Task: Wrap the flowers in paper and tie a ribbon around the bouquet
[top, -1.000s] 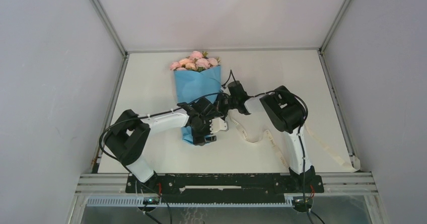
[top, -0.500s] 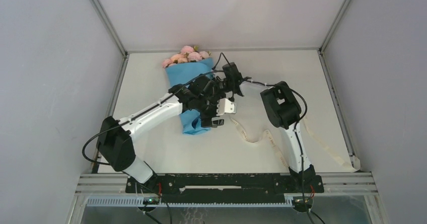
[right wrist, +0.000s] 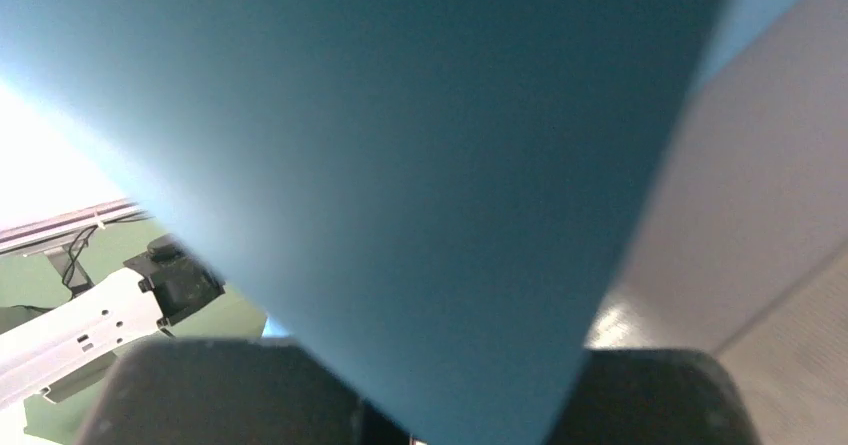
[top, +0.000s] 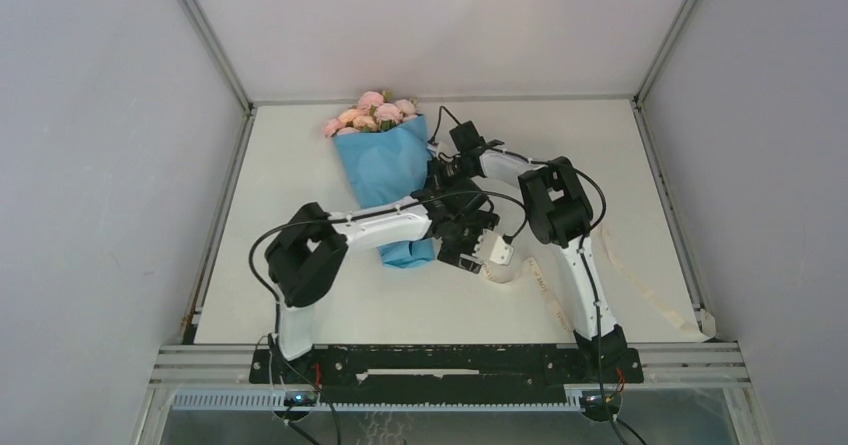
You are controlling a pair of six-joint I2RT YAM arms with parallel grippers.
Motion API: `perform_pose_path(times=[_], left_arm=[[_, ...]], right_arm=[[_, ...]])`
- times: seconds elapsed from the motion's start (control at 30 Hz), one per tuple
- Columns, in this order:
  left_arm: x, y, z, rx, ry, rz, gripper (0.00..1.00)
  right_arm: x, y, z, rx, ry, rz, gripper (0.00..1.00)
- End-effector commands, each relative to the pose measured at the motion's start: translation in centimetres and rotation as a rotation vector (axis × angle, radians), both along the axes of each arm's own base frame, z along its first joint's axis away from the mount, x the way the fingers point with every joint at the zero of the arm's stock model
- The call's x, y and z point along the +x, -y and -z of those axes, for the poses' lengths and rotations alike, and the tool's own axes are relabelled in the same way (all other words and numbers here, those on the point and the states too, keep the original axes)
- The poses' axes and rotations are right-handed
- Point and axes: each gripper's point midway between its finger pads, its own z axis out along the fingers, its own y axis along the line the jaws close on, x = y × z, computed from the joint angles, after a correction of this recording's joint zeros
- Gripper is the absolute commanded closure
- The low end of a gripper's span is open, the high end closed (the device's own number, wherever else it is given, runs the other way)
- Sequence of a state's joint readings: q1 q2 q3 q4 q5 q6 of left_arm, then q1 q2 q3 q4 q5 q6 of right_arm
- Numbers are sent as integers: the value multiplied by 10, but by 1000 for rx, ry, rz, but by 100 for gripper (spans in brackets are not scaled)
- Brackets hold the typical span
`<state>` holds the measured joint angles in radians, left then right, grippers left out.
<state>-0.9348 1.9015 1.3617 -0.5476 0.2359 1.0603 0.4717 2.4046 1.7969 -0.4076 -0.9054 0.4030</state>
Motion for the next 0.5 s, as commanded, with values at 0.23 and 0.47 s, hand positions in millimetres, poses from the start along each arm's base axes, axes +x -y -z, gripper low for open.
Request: perform_pose_path(times=[0.23, 0.47], left_arm=[[44, 3, 39, 176, 126, -26, 29], [-12, 4, 45, 188, -11, -16, 81]], right_arm=[[9, 12, -4, -53, 65, -17, 100], [13, 10, -21, -33, 51, 33, 100]])
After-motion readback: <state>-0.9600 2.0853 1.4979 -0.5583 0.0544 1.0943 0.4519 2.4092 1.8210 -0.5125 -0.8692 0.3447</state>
